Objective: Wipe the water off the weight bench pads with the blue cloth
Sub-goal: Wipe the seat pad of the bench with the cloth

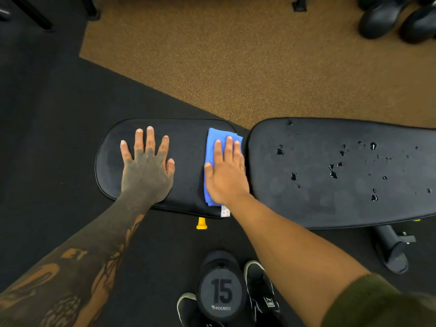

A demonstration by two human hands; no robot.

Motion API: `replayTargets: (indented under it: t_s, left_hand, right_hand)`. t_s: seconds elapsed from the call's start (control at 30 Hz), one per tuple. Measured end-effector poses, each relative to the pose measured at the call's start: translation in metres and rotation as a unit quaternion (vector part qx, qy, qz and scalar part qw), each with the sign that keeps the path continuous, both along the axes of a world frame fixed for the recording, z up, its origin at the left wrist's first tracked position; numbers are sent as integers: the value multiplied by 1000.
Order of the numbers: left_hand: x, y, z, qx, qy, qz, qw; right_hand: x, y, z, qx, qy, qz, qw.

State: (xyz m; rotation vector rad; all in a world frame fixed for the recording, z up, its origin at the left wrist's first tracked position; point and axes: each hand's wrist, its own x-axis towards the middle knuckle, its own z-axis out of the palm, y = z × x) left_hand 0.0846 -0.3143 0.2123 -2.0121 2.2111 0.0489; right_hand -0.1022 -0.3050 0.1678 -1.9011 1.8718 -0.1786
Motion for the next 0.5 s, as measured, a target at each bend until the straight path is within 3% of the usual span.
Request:
replayTargets:
  t_s: [0.2,0.5]
  left_hand:
    - [-23,9,-6,3,8,-21,1000]
    - [-26,9,-11,5,-10,-20,1000]
  right_hand:
    - [-5,40,-1,-35,-25,110,993]
    - [-25,-16,-6,12,-34,1,999]
